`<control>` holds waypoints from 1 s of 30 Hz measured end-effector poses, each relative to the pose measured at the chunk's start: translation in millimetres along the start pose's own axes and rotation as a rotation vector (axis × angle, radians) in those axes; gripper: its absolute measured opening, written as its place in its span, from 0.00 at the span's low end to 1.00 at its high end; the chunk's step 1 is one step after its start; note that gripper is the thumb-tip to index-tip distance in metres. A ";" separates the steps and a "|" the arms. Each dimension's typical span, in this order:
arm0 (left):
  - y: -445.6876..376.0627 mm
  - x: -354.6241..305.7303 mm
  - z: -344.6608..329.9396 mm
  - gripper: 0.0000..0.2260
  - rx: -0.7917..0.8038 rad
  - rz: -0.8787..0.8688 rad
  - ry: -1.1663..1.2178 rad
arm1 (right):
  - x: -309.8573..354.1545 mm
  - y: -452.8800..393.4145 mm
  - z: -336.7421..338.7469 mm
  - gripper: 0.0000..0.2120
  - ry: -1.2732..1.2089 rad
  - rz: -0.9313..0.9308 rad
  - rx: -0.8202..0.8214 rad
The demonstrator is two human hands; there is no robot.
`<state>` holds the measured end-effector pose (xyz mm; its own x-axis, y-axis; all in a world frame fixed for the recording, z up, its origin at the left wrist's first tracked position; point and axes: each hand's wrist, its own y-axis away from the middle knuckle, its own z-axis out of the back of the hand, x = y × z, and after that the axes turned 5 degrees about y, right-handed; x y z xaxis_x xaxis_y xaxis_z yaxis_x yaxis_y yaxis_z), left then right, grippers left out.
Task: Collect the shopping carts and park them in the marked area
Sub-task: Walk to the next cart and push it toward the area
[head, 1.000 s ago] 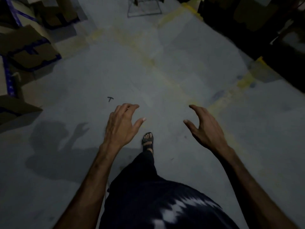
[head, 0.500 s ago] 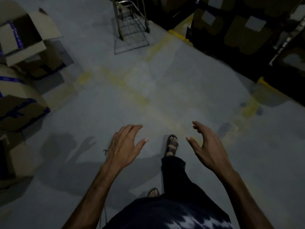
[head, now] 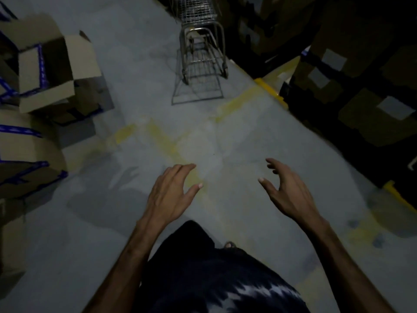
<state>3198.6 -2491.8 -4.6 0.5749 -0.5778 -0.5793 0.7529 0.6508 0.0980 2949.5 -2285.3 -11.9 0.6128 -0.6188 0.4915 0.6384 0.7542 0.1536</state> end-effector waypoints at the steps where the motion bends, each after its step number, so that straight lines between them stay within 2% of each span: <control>1: -24.3 -0.3 3.4 0.27 -0.010 0.005 0.002 | 2.5 -28.6 7.3 0.29 -0.001 0.015 0.000; 6: -154.1 17.7 3.4 0.24 -0.011 0.015 -0.022 | 7.4 -162.4 19.1 0.29 0.004 0.031 0.008; 10: -277.5 36.1 8.1 0.26 0.019 0.009 -0.003 | 9.3 -269.9 25.8 0.29 0.031 0.009 0.039; 13: -366.2 35.8 26.1 0.29 0.019 -0.010 0.017 | 18.4 -343.2 45.4 0.29 0.038 -0.024 0.038; 22: -615.2 14.0 89.4 0.26 0.013 -0.130 -0.037 | 47.6 -565.7 109.8 0.30 -0.088 -0.046 -0.052; 30: -766.0 30.2 123.4 0.27 -0.115 0.018 -0.102 | 68.1 -785.4 132.3 0.30 -0.058 0.168 0.029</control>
<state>2678.8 -3068.6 2.7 0.6216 -0.6092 -0.4924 0.7043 0.7098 0.0111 2428.2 -2890.7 14.4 0.6811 -0.4706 0.5609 0.5153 0.8523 0.0895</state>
